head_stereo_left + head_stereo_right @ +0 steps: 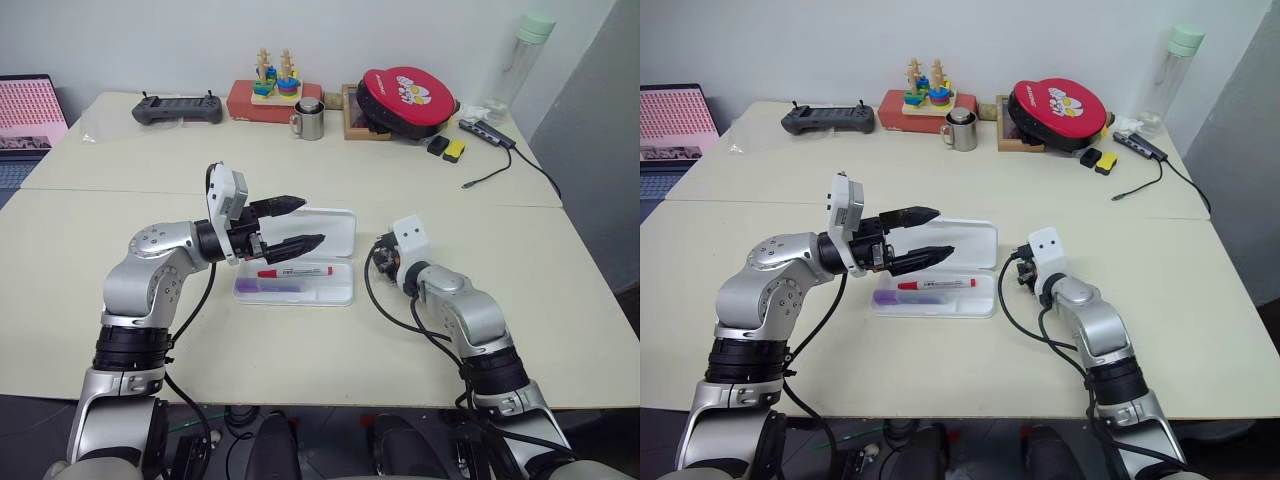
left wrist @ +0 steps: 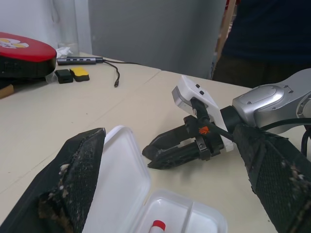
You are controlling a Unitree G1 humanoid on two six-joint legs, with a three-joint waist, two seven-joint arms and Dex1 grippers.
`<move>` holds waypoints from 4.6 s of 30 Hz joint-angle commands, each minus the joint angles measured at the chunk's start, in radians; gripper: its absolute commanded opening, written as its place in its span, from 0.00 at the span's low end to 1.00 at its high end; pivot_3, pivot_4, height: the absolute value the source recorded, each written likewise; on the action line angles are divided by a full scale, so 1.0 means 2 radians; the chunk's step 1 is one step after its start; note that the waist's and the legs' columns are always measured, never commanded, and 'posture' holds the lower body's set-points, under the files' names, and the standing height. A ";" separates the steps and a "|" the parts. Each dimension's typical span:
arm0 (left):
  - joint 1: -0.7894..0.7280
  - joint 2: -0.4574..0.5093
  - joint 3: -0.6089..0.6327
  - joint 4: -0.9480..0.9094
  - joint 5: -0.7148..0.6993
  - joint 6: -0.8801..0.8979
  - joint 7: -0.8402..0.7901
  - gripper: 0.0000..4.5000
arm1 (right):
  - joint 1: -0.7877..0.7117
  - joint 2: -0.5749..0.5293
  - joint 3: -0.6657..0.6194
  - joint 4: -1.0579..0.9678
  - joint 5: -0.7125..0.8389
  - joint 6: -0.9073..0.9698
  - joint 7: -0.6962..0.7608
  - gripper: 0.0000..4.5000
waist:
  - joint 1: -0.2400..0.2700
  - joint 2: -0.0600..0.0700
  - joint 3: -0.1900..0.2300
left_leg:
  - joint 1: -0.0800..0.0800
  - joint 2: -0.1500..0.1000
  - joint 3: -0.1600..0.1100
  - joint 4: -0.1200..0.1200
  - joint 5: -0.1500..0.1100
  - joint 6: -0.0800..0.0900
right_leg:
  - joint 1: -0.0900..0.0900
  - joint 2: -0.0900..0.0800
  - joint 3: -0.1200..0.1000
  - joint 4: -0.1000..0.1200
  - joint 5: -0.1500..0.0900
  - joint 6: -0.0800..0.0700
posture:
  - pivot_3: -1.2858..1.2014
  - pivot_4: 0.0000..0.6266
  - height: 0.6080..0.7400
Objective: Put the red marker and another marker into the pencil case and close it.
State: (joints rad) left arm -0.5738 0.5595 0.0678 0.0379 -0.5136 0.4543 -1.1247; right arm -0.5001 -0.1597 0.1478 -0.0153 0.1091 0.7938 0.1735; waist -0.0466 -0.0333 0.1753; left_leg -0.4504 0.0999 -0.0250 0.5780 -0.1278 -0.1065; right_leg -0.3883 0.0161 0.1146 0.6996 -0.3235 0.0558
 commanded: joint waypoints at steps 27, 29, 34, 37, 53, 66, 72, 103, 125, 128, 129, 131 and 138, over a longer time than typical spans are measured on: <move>0.066 0.143 -0.020 -0.036 0.019 -0.011 -0.115 1.00 | -0.007 -0.079 0.106 -0.143 0.083 -0.019 0.222 0.08 | -0.007 0.000 0.000 | 0.000 0.000 0.000 -0.001 0.000 0.000 | 0.000 0.000 0.000 0.000 -0.001 0.000 | 0.52 0.24 1.00; 0.064 0.142 -0.019 -0.036 0.017 -0.009 -0.113 1.00 | -0.006 -0.073 0.107 -0.135 0.084 -0.020 0.220 0.08 | -0.004 0.000 0.000 | 0.000 0.000 0.000 -0.001 0.000 0.000 | -0.001 0.000 0.000 0.000 -0.001 0.000 | 0.52 0.24 1.00; 0.064 0.139 -0.014 -0.046 0.008 0.001 -0.105 1.00 | -0.008 -0.063 0.121 -0.088 0.062 -0.044 0.216 0.08 | 0.001 0.000 0.000 | 0.000 0.000 0.000 0.000 0.000 0.000 | 0.000 0.000 0.000 -0.001 -0.001 0.001 | 0.52 0.24 1.00; 0.069 0.139 -0.014 -0.049 0.008 0.003 -0.103 1.00 | -0.010 -0.058 0.116 -0.078 0.062 -0.048 0.221 0.08 | 0.000 0.000 0.000 | 0.000 0.000 0.000 0.000 0.000 0.000 | 0.000 0.000 0.000 -0.001 -0.001 0.001 | 0.52 0.24 1.00; 0.072 0.115 0.029 -0.051 -0.024 0.024 -0.045 1.00 | -0.018 -0.053 0.081 -0.088 0.078 -0.051 0.241 0.82 | 0.000 0.000 0.000 | 0.000 0.000 0.000 -0.001 0.000 0.000 | 0.000 0.000 0.000 -0.001 -0.001 0.001 | 0.52 0.24 1.00; 0.069 0.074 0.170 -0.042 -0.122 0.062 0.073 1.00 | -0.270 -0.036 -0.010 0.182 0.082 -0.126 0.255 0.65 | -0.003 0.000 0.000 | 0.001 0.000 0.000 -0.001 0.000 0.000 | 0.000 0.000 0.000 -0.001 0.000 0.000 | 0.52 0.24 1.00; 0.094 0.076 0.202 -0.067 -0.161 0.080 0.083 1.00 | -0.355 -0.021 0.035 0.397 -0.012 -0.228 0.244 0.31 | -0.005 0.000 0.001 | 0.000 0.000 0.001 -0.001 0.000 0.000 | -0.001 0.000 0.000 -0.001 0.000 0.000 | 0.52 0.24 1.00; 0.181 0.153 0.130 -0.078 -0.090 0.051 0.004 1.00 | -0.119 -0.040 0.176 0.145 -0.111 -0.192 0.349 0.00 | -0.005 -0.001 0.000 | 0.001 0.001 0.000 -0.001 0.000 0.000 | 0.000 0.000 -0.001 -0.001 -0.002 -0.001 | 0.52 0.24 1.00; 0.176 0.112 0.159 0.028 0.020 -0.022 0.180 1.00 | 0.024 -0.063 -0.079 -0.099 0.080 -0.078 0.288 0.30 | 0.000 -0.001 0.000 | 0.002 0.000 0.001 -0.002 0.000 0.000 | 0.001 0.000 0.000 -0.001 -0.001 -0.001 | 0.52 0.24 1.00; 0.180 0.112 0.175 0.045 0.022 -0.027 0.192 1.00 | 0.052 -0.091 -0.117 -0.107 0.080 -0.071 0.264 0.46 | 0.000 -0.001 0.000 | 0.002 0.001 0.001 -0.002 0.000 0.000 | 0.000 0.000 0.000 -0.001 -0.001 -0.001 | 0.52 0.24 1.00; 0.180 0.113 0.179 0.050 0.023 -0.031 0.194 1.00 | 0.060 -0.102 -0.124 -0.106 0.078 -0.074 0.260 0.51 | 0.000 -0.001 0.000 | 0.002 0.001 0.001 -0.002 0.000 0.000 | 0.000 0.000 0.000 -0.001 -0.001 -0.001 | 0.52 0.24 1.00; 0.180 0.114 0.184 0.054 0.021 -0.033 0.197 1.00 | 0.069 -0.114 -0.135 -0.103 0.082 -0.073 0.254 0.59 | -0.001 -0.001 0.000 | 0.001 0.000 0.001 -0.002 0.000 0.000 | 0.000 0.000 0.000 -0.001 -0.002 -0.001 | 0.52 0.24 1.00; 0.171 0.118 0.192 0.070 0.027 -0.025 0.210 1.00 | 0.083 -0.138 -0.173 -0.105 0.104 -0.069 0.236 0.95 | -0.002 -0.001 0.000 | 0.002 0.000 0.001 -0.002 0.000 0.000 | 0.000 0.000 0.001 -0.001 -0.002 0.000 | 0.52 0.24 1.00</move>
State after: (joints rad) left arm -0.2078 0.7773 0.4200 0.1759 -0.4618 0.4060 -0.7245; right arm -0.3276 -0.4234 -0.1680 -0.1912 0.2904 0.6635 0.6562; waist -0.0505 -0.0356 0.1746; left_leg -0.4470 0.1008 -0.0224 0.5739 -0.1284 -0.1073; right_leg -0.3885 0.0156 0.1161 0.6975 -0.3267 0.0555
